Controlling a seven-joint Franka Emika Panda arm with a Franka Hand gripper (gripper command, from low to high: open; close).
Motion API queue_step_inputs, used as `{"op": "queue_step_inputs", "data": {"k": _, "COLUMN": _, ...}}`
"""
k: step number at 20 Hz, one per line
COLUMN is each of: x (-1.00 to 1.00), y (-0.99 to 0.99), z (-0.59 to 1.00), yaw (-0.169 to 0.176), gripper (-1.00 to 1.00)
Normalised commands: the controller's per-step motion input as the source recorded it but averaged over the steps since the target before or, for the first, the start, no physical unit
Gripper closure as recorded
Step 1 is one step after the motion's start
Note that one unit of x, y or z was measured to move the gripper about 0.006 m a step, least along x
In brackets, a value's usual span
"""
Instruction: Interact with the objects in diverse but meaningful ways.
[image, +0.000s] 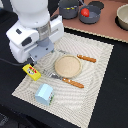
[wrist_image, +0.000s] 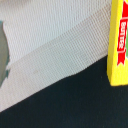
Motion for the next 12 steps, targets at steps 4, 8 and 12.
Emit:
{"op": "queue_step_inputs", "data": {"k": 4, "x": -0.69, "y": -0.2, "z": -0.14, "yaw": 0.0, "gripper": -1.0}}
{"op": "queue_step_inputs", "data": {"k": 8, "x": -0.74, "y": -0.08, "z": -0.05, "yaw": 0.0, "gripper": -1.0}}
{"op": "queue_step_inputs", "data": {"k": 12, "x": -0.52, "y": -0.05, "z": -0.05, "yaw": 0.0, "gripper": -1.0}}
